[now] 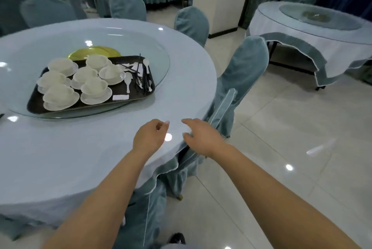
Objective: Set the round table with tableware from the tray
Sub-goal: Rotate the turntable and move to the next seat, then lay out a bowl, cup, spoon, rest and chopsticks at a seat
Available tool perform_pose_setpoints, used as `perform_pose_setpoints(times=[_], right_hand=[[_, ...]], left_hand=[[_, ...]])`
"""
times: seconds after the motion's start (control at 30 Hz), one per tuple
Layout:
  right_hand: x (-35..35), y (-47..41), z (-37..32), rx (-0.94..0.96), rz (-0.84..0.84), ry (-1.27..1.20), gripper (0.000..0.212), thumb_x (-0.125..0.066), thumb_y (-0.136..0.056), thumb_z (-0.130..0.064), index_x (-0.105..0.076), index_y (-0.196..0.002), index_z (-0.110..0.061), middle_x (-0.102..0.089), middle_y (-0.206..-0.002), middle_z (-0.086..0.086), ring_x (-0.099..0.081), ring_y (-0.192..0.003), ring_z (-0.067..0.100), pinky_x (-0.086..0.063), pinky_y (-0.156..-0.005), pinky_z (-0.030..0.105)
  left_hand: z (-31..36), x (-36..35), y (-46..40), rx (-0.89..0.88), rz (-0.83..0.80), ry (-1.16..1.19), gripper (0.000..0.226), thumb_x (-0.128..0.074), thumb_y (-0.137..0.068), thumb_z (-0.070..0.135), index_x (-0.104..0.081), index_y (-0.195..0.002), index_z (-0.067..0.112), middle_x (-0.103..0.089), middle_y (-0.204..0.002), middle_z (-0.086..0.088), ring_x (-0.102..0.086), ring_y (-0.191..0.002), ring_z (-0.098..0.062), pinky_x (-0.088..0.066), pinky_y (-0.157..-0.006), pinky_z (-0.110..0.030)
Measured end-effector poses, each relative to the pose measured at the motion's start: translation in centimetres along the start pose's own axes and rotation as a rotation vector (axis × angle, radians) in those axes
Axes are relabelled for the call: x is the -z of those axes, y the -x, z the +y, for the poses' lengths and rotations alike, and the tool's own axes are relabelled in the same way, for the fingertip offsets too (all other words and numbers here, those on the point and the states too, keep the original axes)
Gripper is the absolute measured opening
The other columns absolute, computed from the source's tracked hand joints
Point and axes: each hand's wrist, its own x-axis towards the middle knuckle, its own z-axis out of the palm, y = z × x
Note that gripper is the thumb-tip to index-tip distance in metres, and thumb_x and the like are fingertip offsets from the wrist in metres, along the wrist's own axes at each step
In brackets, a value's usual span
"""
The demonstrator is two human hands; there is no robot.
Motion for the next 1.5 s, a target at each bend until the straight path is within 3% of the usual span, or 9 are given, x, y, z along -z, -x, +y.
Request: perform_pose_setpoints(times=[0.33, 0.53, 0.8, 1.07, 1.27, 1.4, 1.43, 1.5], right_hand=[[0.5, -10.6, -1.8, 0.192, -0.082, 0.004, 0.051, -0.043, -0.101, -0.033, -0.033, -0.150, -0.022, -0.044, -0.147, 0.003, -0.044, -0.130, 0.024, -0.040, -0.104, 0.037], [0.1, -16.2, -2.0, 0.291, -0.136, 0.008, 0.050, -0.044, -0.100, -0.032, -0.035, -0.148, -0.022, -0.047, -0.144, 0.003, -0.046, -0.128, 0.023, -0.038, -0.100, 0.034], [0.1, -23.5, -2.1, 0.399, -0.249, -0.024, 0.046, -0.046, -0.098, -0.030, -0.042, -0.144, -0.022, -0.052, -0.140, 0.003, -0.049, -0.126, 0.024, -0.041, -0.101, 0.036], [-1.1, -28.9, -5.2, 0.466, -0.305, 0.008, 0.048, -0.046, -0.096, -0.027, -0.041, -0.143, -0.023, -0.053, -0.134, 0.006, -0.053, -0.118, 0.027, -0.046, -0.096, 0.040], [-3.7, -32.5, -8.4, 0.419, -0.331, -0.015, 0.048, -0.048, -0.097, -0.031, -0.041, -0.144, -0.023, -0.054, -0.127, 0.003, -0.054, -0.112, 0.024, -0.042, -0.084, 0.031], [-5.7, -35.1, -10.7, 0.357, -0.325, 0.006, 0.015, -0.047, -0.095, -0.026, -0.050, -0.109, -0.023, -0.052, -0.097, 0.001, -0.052, -0.088, 0.025, -0.044, -0.073, 0.035], [-6.1, -35.6, -11.4, 0.338, -0.331, 0.008, 0.017, -0.047, -0.095, -0.026, -0.051, -0.112, -0.024, -0.055, -0.100, 0.003, -0.054, -0.092, 0.027, -0.046, -0.076, 0.037], [-7.0, -36.7, -12.7, 0.284, -0.350, -0.007, 0.042, -0.047, -0.097, -0.027, -0.045, -0.138, -0.021, -0.056, -0.127, 0.006, -0.054, -0.114, 0.028, -0.047, -0.093, 0.040]], left_hand=[[-2.7, 4.1, -5.2, 0.172, 0.147, -0.014, 0.035, -0.043, -0.096, 0.052, -0.060, -0.093, 0.022, -0.062, -0.088, 0.006, -0.058, -0.085, -0.017, -0.040, -0.069, -0.030], [-4.0, 5.0, -7.4, 0.308, 0.208, -0.018, 0.035, -0.045, -0.096, 0.051, -0.063, -0.099, 0.021, -0.064, -0.095, 0.007, -0.059, -0.092, -0.017, -0.045, -0.078, -0.032], [-5.3, 6.4, -11.1, 0.462, 0.274, -0.042, 0.034, -0.044, -0.097, 0.048, -0.063, -0.103, 0.020, -0.062, -0.096, 0.007, -0.058, -0.095, -0.017, -0.040, -0.077, -0.030], [-8.5, 8.2, -11.8, 0.579, 0.250, 0.004, 0.039, -0.047, -0.094, 0.053, -0.063, -0.108, 0.021, -0.063, -0.103, 0.008, -0.058, -0.100, -0.014, -0.043, -0.085, -0.030], [-12.4, 10.4, -14.5, 0.587, 0.212, 0.037, 0.037, -0.049, -0.094, 0.052, -0.063, -0.110, 0.022, -0.063, -0.105, 0.008, -0.057, -0.099, -0.013, -0.041, -0.083, -0.028], [-15.2, 12.6, -17.1, 0.545, 0.183, 0.074, 0.039, -0.051, -0.094, 0.049, -0.064, -0.116, 0.020, -0.063, -0.111, 0.005, -0.057, -0.104, -0.015, -0.038, -0.084, -0.028], [-16.0, 13.1, -17.7, 0.540, 0.171, 0.085, 0.037, -0.052, -0.093, 0.049, -0.064, -0.113, 0.021, -0.063, -0.109, 0.005, -0.057, -0.101, -0.013, -0.039, -0.084, -0.028], [-17.8, 14.1, -18.7, 0.541, 0.146, 0.114, 0.032, -0.053, -0.092, 0.049, -0.064, -0.107, 0.023, -0.063, -0.103, 0.007, -0.057, -0.100, -0.012, -0.041, -0.084, -0.029]])
